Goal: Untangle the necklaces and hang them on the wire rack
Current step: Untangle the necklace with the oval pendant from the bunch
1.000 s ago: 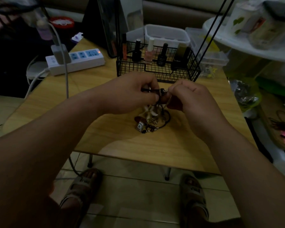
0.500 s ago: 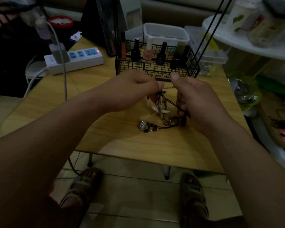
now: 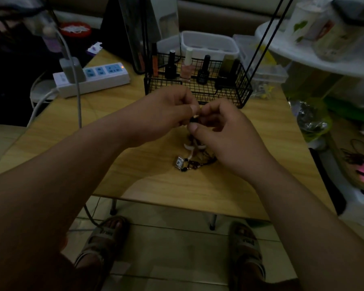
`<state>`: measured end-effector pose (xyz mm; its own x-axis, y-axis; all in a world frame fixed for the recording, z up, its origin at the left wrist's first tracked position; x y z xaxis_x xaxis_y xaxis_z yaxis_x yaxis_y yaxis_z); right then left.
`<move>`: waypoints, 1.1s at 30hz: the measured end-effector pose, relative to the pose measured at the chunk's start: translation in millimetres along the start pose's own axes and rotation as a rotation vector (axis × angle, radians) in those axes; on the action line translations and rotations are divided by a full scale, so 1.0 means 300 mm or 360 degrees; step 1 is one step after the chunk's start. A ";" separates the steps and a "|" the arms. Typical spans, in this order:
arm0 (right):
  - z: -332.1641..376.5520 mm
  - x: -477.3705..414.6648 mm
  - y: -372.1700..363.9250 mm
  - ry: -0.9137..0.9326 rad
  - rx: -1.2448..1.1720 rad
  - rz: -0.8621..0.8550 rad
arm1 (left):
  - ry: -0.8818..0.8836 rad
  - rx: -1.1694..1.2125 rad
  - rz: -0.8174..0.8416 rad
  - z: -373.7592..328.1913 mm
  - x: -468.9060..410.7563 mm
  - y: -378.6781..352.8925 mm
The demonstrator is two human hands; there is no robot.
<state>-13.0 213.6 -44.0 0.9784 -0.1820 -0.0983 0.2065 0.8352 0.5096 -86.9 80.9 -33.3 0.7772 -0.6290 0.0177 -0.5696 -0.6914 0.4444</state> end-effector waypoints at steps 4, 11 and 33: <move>0.001 -0.008 0.014 -0.0033 -0.0145 -0.0040 | -0.0059 0.0041 0.0001 -0.015 0.002 0.005; -0.013 -0.020 0.022 -0.0089 -0.0469 0.0120 | -0.0083 0.0176 -0.0080 -0.022 0.008 0.041; -0.032 -0.022 0.031 -0.0325 -0.0829 0.0181 | -0.0150 -0.0040 0.0238 -0.033 0.031 0.002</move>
<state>-17.5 227.7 -46.8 0.9835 -0.1294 0.1261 0.1287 0.9916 0.0138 -77.3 78.1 -23.9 0.6551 -0.7555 0.0016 -0.6692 -0.5793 0.4654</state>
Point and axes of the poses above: each hand's wrist, its own x-axis away from the middle knuckle, its own y-axis out of the back of the hand, z = x × y, the point moved 7 cm from there along -x, towards the middle knuckle, and after that the axes turned 1 degree about y, right-handed, at the moved point
